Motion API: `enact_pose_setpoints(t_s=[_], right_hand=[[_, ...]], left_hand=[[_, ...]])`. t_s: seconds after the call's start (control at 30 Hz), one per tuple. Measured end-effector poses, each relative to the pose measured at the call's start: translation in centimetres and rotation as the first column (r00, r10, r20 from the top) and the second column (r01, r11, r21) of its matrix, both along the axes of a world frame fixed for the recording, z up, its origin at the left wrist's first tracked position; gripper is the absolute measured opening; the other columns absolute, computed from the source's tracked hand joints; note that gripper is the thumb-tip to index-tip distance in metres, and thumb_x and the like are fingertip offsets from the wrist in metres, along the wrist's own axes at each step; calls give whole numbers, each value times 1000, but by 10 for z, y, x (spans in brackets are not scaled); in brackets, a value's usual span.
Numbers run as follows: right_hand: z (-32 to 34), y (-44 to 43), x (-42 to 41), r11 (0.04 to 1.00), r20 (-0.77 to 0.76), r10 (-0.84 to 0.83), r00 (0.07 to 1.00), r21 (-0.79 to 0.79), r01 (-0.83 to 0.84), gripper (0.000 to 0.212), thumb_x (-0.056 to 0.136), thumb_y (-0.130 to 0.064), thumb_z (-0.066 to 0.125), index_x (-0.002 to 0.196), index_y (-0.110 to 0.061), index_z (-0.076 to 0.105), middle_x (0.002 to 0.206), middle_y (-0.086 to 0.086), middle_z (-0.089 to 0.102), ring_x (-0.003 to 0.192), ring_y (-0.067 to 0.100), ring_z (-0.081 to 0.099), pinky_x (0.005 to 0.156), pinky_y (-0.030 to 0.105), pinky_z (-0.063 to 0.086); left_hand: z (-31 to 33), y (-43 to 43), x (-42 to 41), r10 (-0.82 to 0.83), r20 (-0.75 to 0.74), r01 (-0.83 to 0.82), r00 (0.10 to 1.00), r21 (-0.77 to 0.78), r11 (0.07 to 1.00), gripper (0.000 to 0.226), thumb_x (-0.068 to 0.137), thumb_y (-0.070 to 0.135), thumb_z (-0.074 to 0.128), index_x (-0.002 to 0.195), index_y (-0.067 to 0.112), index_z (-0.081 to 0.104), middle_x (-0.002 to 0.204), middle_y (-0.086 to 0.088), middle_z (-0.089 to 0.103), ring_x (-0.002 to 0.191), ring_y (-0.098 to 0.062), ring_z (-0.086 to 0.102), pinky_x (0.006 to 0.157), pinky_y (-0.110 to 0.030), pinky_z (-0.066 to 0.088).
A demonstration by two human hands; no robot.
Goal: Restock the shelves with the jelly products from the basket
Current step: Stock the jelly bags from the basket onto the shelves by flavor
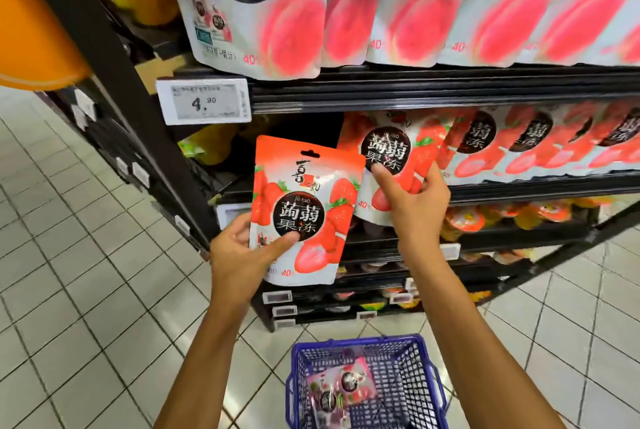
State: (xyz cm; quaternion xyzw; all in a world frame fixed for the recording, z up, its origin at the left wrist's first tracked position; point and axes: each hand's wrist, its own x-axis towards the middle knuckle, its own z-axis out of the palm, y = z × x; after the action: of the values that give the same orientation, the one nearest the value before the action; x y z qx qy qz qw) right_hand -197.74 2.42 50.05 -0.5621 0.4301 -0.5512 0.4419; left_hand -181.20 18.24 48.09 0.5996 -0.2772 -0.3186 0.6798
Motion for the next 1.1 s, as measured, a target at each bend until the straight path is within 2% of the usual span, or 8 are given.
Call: enact_pose_setpoints(t_s=[0.27, 0.4, 0.5, 0.57, 0.63, 0.77, 0.97, 1.1], right_hand=[[1, -17, 22, 999, -10, -28, 1000, -23, 28, 43, 76, -31, 82, 106, -10, 60, 97, 5, 68, 93, 23, 65, 86, 42, 54], [0, -20, 29, 998, -137, -22, 990, -68, 13, 60, 77, -33, 80, 125, -6, 56, 107, -13, 63, 106, 5, 57, 93, 15, 48], [-1, -25, 30, 995, -240, 36, 970, -78, -56, 56, 81, -30, 77, 124, -1, 54, 115, 15, 66, 104, 29, 62, 94, 48, 50], [-3, -28, 24, 992, -291, 55, 955, -89, -84, 52, 81, -35, 75, 116, -3, 53, 105, 18, 65, 92, 32, 62, 84, 50, 51], [-5, -26, 15, 987, -345, 46, 937, -130, -96, 44, 78, -38, 75, 106, -13, 51, 95, 6, 63, 87, 28, 58, 73, 39, 49], [-8, -19, -1, 987, -373, -28, 927, -157, -33, 58, 74, -34, 81, 125, -22, 55, 107, -7, 58, 97, 10, 49, 80, 9, 38], [-12, -14, -6, 991, -449, -51, 892, -136, -12, 64, 72, -34, 85, 129, -28, 55, 101, -15, 62, 76, 11, 58, 69, 31, 50], [-16, -17, 3, 998, -403, -51, 914, -64, 28, 65, 74, -28, 84, 132, -26, 54, 106, -1, 67, 88, 15, 62, 82, 40, 53]], left_hand=[[1, 0, -1, 3, -8, -3, 1000, -2, 1000, 39, 54, 27, 88, 90, 33, 74, 91, 0, 78, 81, -21, 75, 60, -28, 59], [0, -1, -3, 14, -18, -14, 1000, 0, 1000, 41, 52, 29, 88, 91, 34, 74, 91, 1, 78, 81, -20, 75, 60, -28, 59], [0, -2, -6, 15, -16, -15, 1000, 7, 1000, 43, 52, 31, 89, 92, 34, 74, 92, 0, 78, 82, -21, 75, 60, -29, 59], [-2, -3, -7, 14, -3, -14, 1000, 15, 1000, 42, 54, 29, 88, 92, 33, 74, 92, 0, 78, 83, -21, 75, 61, -29, 59], [-3, -4, -7, 22, 0, -22, 1000, 18, 1000, 42, 53, 28, 88, 92, 33, 74, 92, 0, 78, 83, -21, 75, 61, -29, 59], [-3, -7, -7, 30, -16, -30, 999, 13, 999, 44, 48, 34, 89, 90, 37, 74, 91, 2, 78, 81, -19, 75, 59, -27, 58], [-6, -11, -9, 52, -38, -52, 998, 2, 999, 40, 56, 25, 88, 93, 31, 74, 92, -1, 78, 82, -21, 75, 60, -27, 59], [-7, -13, -10, 52, -41, -51, 998, 19, 999, 42, 57, 25, 88, 96, 32, 74, 94, -2, 77, 84, -22, 75, 61, -29, 59]])
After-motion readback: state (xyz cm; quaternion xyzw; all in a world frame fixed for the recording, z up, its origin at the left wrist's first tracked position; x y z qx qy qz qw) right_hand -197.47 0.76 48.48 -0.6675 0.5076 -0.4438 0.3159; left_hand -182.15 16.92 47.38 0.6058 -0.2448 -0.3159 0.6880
